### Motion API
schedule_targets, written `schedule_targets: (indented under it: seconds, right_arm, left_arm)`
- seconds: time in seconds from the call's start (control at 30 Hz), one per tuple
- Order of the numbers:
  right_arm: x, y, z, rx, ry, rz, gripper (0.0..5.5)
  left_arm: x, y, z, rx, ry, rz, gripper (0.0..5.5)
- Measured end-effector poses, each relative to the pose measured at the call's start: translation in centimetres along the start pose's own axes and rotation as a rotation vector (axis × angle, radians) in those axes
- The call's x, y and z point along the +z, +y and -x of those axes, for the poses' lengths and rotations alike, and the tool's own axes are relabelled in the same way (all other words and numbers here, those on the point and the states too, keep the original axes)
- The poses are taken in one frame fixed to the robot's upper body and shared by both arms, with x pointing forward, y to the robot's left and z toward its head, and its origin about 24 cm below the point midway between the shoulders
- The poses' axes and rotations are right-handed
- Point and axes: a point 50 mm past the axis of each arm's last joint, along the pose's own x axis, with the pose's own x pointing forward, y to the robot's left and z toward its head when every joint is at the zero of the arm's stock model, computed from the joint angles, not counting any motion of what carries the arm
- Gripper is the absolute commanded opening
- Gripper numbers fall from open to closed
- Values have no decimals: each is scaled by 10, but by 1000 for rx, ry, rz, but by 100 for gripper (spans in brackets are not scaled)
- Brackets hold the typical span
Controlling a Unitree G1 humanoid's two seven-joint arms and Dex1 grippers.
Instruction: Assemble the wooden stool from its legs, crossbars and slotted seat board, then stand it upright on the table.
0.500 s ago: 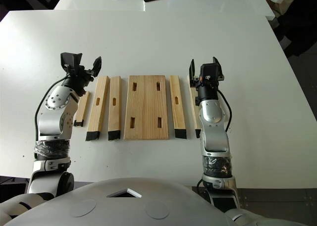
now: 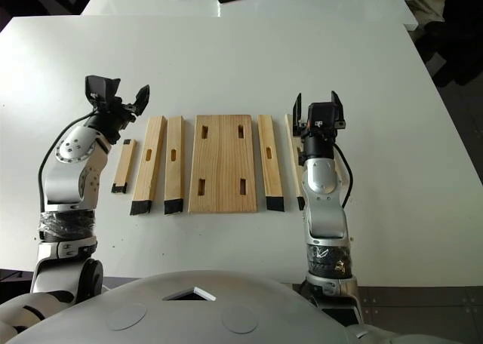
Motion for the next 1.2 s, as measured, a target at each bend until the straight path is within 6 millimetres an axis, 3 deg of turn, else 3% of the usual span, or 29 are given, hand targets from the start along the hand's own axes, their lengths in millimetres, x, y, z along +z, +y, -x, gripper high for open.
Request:
schedule_targets:
  seconds: [0.13,0.57,0.93,1.1,1.2]
  right_arm:
    - [6,-4,3,6,-18,13,346]
    - [8,-6,4,33,-4,29,346]
    - [10,-5,4,32,-9,30,346]
    - [7,-15,13,-10,14,32,346]
    - [-1,-27,22,-69,54,48,346]
  left_arm:
    - [-4,1,12,-25,6,3,364]
    - [-18,-9,20,14,68,-4,364]
    - [-15,-11,17,20,84,-1,364]
    - [-11,-3,36,-80,213,-47,364]
    - [2,17,53,-156,355,-120,364]
